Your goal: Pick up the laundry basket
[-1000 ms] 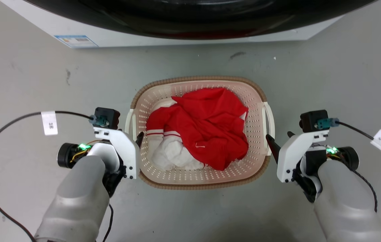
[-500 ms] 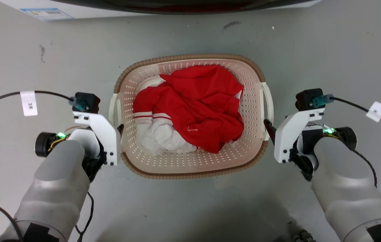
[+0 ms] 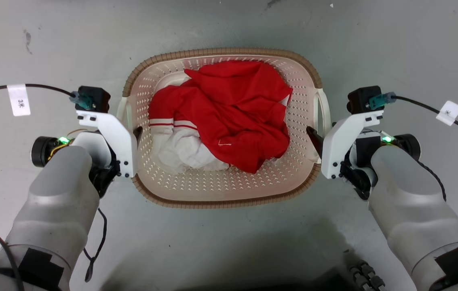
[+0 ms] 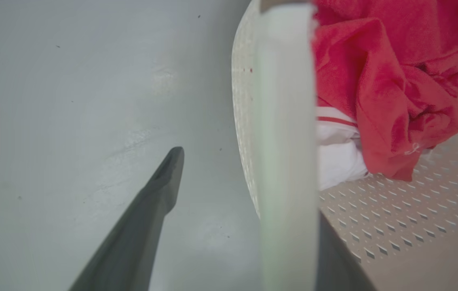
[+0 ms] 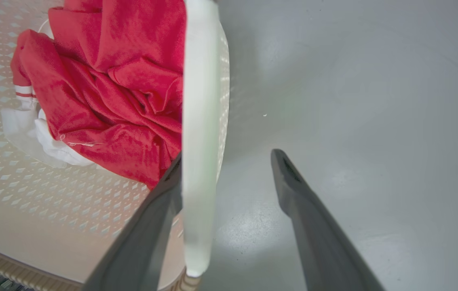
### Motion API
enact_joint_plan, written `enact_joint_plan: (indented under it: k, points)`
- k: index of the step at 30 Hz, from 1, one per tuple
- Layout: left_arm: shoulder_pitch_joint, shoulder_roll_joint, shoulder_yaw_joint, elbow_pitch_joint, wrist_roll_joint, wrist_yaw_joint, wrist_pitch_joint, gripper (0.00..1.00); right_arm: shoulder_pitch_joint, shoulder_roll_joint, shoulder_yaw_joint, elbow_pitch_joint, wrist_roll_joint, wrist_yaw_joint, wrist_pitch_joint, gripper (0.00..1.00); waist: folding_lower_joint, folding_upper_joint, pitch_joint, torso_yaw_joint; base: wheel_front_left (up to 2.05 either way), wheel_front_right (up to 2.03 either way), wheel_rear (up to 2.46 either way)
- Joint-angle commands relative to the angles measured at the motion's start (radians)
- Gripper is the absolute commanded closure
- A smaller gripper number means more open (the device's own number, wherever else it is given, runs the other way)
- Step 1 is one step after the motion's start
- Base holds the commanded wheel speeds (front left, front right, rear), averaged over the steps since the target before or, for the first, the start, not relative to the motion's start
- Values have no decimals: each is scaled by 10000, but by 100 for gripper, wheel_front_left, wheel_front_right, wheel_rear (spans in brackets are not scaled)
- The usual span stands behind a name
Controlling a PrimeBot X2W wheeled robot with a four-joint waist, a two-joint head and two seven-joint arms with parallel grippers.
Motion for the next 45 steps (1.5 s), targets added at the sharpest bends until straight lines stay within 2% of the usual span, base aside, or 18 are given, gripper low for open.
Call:
enact_joint_plan:
  k: [1,4,5,7,8,9,13,26,33,45]
  points:
    - [-230,97,-48,105,-90,24,-65,0,-269,23,131,101,149,-7,-45,0,-1,0,152,-16,0,0,0]
    - [-347,71,-157,222,-220,22,-109,0,-367,24,366,210,376,-7,-55,0,-1,0,224,-14,0,0,0]
    - [-372,35,-194,236,-274,22,-72,0,-397,25,457,240,460,-7,1,22,-1,0,246,-7,0,0,0]
    - [-410,-20,-224,316,-450,22,48,0,-445,24,609,303,595,-7,24,87,-1,0,261,2,0,0,0]
    - [-414,-76,-262,309,-538,22,125,54,-447,24,687,337,674,-7,101,100,-1,0,270,4,0,0,0]
    - [-424,-84,-292,297,-612,22,152,100,-443,24,758,353,784,-8,149,100,-1,0,276,7,0,0,0]
    - [-434,42,-427,305,-864,22,234,100,-548,-39,997,469,1023,-10,142,100,-1,0,292,3,0,0,0]
    - [-523,-67,-939,318,-1588,24,572,100,-881,-60,1356,909,1284,-11,166,100,-1,0,40,86,0,0,0]
    - [-263,-383,-1219,380,-2138,17,1343,100,-619,-42,1529,1062,1443,-8,877,100,-1,0,-812,214,0,0,0]
    - [535,-871,-1722,307,-3070,-7,2825,100,89,-104,1651,1141,1604,-8,2527,100,-1,0,-3084,402,0,0,0]
